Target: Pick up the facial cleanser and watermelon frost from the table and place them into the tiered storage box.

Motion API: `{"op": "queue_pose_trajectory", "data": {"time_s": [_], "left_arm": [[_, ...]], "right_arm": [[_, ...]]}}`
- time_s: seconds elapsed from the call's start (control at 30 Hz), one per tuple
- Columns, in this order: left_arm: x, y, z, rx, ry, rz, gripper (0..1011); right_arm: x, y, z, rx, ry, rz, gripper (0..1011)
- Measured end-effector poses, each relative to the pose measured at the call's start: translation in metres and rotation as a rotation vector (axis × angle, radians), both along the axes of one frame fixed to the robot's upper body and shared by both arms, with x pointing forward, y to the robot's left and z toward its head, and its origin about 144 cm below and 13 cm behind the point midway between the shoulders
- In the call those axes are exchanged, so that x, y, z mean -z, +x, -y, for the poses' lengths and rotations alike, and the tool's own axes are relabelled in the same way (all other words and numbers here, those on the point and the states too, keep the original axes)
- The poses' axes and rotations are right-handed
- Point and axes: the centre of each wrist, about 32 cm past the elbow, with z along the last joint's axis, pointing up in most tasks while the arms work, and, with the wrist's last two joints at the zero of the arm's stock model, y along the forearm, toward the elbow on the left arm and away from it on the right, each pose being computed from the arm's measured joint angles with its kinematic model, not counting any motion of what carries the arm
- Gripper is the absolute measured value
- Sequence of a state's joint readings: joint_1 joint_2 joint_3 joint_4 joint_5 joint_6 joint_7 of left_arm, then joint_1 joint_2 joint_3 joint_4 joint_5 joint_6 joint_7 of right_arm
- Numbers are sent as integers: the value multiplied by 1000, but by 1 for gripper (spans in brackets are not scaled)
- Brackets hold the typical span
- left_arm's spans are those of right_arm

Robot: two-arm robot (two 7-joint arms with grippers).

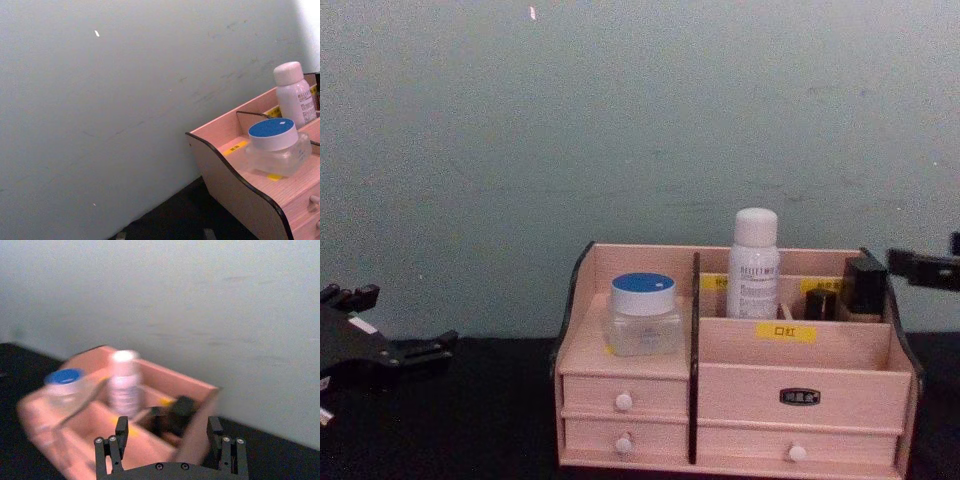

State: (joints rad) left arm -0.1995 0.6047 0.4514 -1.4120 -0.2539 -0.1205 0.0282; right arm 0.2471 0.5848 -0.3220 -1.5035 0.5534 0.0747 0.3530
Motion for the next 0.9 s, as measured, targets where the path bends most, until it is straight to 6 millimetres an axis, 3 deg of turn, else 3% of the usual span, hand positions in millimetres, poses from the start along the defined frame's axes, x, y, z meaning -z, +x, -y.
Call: {"op": "queue_pose_trajectory", "data": {"time_s": [0.2,0.47,0.7,0.9], "left_arm": [[0,0,0,0,0,0,1001],[0,0,0,0,0,0,1001],[0,0,0,0,0,0,1001],[0,0,0,0,0,0,1001]], "right_arm": [[19,-7,-8,236,-14,86,1002],[60,-11,-33,497,-104,177,1002],[81,-13,-44,521,-139,133,1002],[85,-11,-45,513,-147,97,1002]]}}
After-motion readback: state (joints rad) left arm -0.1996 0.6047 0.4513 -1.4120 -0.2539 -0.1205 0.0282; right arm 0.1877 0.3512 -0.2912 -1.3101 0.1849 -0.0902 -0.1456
